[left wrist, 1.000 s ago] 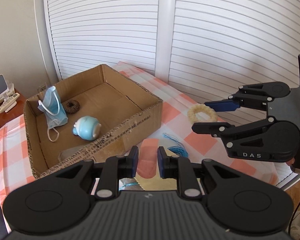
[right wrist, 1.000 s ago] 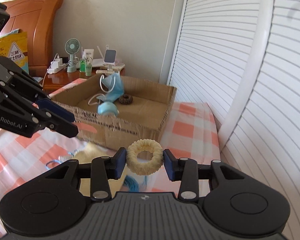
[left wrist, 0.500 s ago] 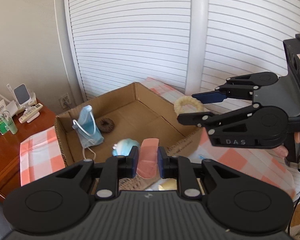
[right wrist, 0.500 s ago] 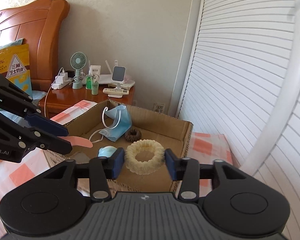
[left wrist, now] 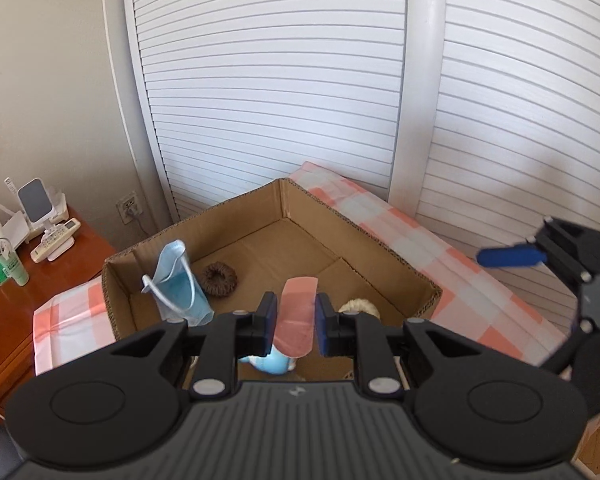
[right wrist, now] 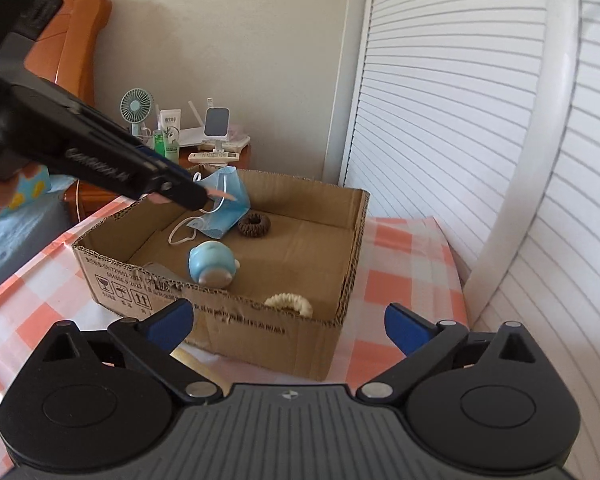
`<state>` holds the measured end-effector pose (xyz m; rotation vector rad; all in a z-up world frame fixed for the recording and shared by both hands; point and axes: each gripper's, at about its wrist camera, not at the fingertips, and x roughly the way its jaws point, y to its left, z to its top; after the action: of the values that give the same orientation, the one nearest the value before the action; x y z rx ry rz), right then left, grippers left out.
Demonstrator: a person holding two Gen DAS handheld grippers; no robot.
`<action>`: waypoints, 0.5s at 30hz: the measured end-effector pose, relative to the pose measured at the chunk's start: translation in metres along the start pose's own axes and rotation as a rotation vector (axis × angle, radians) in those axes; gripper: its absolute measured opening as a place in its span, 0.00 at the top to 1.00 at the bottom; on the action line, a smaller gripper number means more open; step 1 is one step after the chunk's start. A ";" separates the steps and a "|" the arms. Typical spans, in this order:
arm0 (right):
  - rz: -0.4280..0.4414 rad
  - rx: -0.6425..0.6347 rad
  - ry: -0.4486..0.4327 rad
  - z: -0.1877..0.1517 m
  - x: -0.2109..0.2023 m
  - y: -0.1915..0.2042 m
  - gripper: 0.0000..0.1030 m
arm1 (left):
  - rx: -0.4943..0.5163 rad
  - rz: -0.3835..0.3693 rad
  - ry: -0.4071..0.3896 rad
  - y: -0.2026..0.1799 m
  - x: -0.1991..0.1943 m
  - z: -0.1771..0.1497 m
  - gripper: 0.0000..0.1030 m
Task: Organize soft objects
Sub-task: 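Lower the pink strip into the box and open left tool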
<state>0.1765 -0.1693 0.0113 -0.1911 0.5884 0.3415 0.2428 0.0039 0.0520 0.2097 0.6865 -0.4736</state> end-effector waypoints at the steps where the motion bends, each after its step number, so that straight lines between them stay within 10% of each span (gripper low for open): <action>1: 0.000 0.013 0.001 -0.002 -0.003 -0.002 0.00 | 0.002 -0.003 -0.001 -0.001 0.002 0.003 0.82; 9: -0.014 0.097 0.012 -0.013 -0.015 -0.016 0.00 | 0.006 -0.011 0.008 -0.003 0.035 0.030 0.79; 13: -0.043 0.098 0.034 -0.019 -0.013 -0.019 0.00 | -0.013 0.013 0.002 -0.001 0.054 0.043 0.17; 15: -0.048 0.107 0.039 -0.023 -0.015 -0.021 0.00 | -0.039 0.027 0.013 0.000 0.061 0.046 0.13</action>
<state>0.1611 -0.1986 0.0030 -0.1091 0.6382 0.2598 0.3096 -0.0330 0.0469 0.1852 0.7045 -0.4334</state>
